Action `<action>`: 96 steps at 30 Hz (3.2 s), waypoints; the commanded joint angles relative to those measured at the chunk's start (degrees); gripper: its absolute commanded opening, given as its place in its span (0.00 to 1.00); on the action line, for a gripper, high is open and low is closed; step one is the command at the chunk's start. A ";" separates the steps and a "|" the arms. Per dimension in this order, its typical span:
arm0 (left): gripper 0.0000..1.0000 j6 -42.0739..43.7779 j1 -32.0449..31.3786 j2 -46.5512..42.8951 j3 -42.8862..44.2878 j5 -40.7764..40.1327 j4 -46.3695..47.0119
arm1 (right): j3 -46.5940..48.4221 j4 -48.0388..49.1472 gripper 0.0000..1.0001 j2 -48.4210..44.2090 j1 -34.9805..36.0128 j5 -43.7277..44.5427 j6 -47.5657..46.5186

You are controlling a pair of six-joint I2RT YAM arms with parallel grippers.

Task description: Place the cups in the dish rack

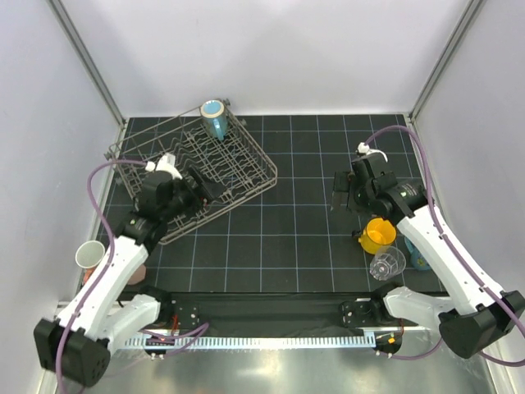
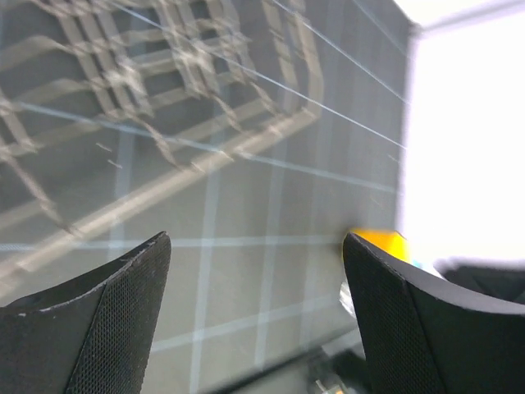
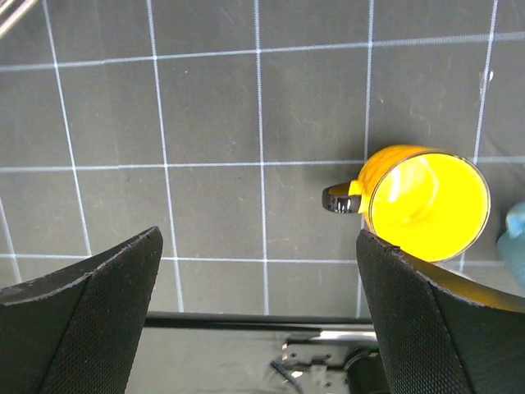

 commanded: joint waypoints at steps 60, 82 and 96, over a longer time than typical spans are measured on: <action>0.88 -9.80 -0.20 -23.21 -0.75 19.85 -9.67 | -14.97 17.14 0.04 15.03 -25.13 -10.60 16.55; 0.77 -21.41 -21.80 -9.94 -5.67 4.84 23.99 | -3.98 48.68 0.04 -0.89 4.05 -42.14 8.53; 0.75 -17.63 -39.92 -1.25 -6.73 -11.00 42.54 | -20.68 87.28 0.04 -11.70 6.87 -50.95 29.02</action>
